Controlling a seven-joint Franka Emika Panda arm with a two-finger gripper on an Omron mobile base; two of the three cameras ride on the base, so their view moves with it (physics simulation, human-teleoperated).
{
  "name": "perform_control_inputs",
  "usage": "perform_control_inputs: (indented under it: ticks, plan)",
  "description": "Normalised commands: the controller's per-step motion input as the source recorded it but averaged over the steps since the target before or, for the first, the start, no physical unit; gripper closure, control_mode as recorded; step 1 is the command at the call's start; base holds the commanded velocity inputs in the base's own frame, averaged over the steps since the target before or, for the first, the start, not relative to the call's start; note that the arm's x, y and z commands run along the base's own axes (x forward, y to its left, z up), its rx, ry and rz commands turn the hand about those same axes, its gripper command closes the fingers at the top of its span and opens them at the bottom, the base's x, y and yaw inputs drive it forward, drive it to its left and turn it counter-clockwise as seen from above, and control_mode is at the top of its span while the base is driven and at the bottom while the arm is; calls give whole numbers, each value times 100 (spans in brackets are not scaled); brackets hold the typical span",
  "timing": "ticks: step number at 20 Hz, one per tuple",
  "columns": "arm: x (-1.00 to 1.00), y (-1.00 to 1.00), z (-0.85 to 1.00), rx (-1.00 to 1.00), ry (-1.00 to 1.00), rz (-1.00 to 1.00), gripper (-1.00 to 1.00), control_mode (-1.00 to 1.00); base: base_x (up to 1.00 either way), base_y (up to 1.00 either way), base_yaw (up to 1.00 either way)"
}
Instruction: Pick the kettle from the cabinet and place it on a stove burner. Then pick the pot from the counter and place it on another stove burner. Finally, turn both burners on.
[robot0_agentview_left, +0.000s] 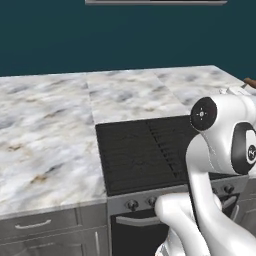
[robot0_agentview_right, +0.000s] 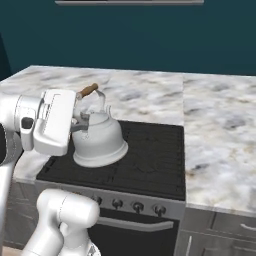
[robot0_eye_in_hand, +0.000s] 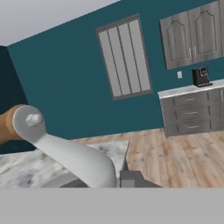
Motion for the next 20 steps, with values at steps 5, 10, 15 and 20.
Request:
perform_control_inputs:
  ticks: [5, 10, 15, 20]
  plan:
    - [0, 0, 0, 0, 0, 0, 100, 100, 28, 35, -1]
    - [0, 0, 0, 0, 0, 0, 100, 100, 13, 18, 0]
    - [0, 0, 0, 0, 0, 0, 100, 100, 23, 0, 1]
    - [0, 0, 0, 0, 0, 0, 100, 100, 34, 0, 0]
